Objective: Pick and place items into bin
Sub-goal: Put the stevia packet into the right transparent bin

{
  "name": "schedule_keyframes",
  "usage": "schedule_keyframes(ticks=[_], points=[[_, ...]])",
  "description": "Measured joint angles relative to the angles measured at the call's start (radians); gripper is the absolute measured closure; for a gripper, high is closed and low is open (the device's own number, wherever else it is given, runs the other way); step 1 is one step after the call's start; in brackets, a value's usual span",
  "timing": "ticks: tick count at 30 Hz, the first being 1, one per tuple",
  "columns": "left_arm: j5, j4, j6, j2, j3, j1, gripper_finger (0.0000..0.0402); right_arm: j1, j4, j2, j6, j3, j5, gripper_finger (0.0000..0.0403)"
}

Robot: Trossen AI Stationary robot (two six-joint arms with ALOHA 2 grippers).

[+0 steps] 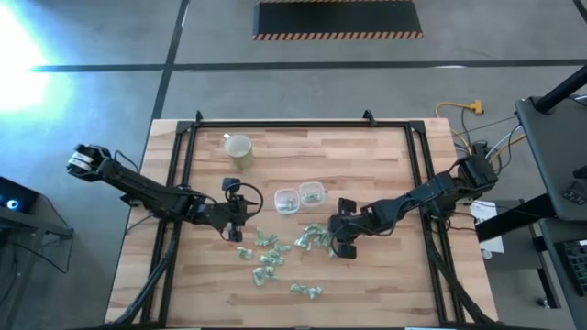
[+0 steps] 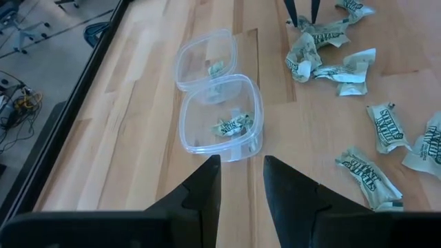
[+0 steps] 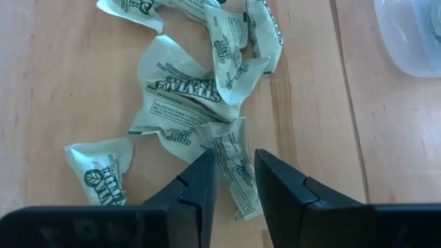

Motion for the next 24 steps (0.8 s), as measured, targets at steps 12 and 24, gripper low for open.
schedule_keyframes(ticks=[12,24], points=[[0.0,0.0,-0.001,0.0,0.0,0.0,0.0308,0.0,0.021,0.0,0.044,-0.023,0.005,0.0326],[0.0,0.0,-0.002,0.0,-0.001,0.0,0.0308,0.0,0.024,0.0,0.011,-0.033,0.005,0.0364]])
